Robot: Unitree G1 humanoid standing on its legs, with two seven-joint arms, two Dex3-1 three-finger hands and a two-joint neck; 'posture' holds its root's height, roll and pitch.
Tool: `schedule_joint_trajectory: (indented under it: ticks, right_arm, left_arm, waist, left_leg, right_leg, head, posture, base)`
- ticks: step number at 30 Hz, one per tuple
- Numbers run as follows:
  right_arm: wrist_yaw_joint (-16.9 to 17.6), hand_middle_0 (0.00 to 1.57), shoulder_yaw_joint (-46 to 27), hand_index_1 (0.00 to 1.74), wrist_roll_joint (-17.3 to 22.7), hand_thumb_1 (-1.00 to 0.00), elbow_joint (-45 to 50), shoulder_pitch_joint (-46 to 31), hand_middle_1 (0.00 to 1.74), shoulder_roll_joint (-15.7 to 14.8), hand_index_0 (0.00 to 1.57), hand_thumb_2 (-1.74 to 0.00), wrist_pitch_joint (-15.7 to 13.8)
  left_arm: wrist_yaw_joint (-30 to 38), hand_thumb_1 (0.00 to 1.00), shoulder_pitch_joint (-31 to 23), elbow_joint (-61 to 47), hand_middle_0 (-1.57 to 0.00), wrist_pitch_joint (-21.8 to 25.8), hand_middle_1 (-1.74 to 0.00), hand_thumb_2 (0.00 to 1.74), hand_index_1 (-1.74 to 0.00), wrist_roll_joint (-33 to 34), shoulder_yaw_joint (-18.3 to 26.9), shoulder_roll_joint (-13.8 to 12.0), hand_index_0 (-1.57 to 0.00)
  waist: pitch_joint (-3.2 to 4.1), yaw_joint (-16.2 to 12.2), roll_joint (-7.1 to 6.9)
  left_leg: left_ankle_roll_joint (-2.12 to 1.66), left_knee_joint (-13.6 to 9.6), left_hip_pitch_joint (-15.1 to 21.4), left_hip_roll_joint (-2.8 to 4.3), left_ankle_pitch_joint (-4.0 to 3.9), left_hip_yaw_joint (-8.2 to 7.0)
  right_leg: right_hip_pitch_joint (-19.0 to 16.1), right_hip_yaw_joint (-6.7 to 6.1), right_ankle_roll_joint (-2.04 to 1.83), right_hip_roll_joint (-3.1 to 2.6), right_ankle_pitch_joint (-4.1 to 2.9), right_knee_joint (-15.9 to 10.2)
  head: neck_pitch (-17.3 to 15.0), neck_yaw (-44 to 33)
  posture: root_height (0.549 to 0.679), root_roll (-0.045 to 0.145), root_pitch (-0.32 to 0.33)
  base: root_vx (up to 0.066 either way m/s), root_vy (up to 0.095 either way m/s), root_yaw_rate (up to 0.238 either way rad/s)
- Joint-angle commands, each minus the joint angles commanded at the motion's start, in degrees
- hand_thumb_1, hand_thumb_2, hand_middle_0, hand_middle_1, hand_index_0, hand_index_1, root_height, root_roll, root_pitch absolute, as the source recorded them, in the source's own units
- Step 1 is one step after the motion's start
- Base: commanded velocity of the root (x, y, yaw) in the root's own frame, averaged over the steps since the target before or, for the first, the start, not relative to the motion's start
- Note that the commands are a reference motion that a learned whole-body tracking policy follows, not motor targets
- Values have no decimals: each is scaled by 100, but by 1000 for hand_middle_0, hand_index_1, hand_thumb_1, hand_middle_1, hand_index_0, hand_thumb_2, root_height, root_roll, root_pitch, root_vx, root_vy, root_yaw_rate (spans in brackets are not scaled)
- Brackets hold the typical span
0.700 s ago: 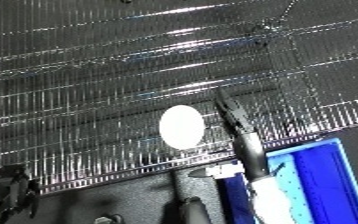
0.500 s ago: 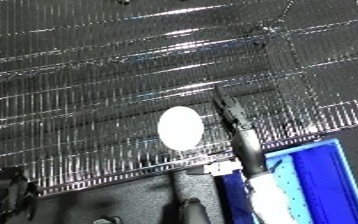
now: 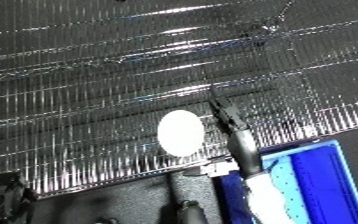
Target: Pick up the object and place it into the box
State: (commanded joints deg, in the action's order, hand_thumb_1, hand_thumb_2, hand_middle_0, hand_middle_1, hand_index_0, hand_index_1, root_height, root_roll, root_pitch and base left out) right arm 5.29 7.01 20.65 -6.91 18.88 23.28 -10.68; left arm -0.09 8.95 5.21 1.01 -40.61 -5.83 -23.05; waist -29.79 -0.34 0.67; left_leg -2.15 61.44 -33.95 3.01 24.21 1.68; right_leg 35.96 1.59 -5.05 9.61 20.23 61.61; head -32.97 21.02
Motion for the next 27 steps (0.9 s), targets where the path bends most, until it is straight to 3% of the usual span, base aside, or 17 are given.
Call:
schedule_joint_trajectory:
  ticks: [27]
  right_arm:
    - [-44, 0, 70, 0, 17, 0, -141, 204, 0, 17, 0, 0, 47]
  left_arm:
    - [7, 1000, 129, 43, -1570, -38, -1740, 1740, -1740, -6, -23, -3, -1570]
  waist:
    - [0, 27, 12]
  left_leg:
    - [11, -16, -82, -20, -19, -2]
  right_leg:
    - [103, 37, 9, -4, -25, 16]
  head:
    - [81, 50]
  posture:
    - [595, 59, -12]
  base:
    - [-3, 2, 6]
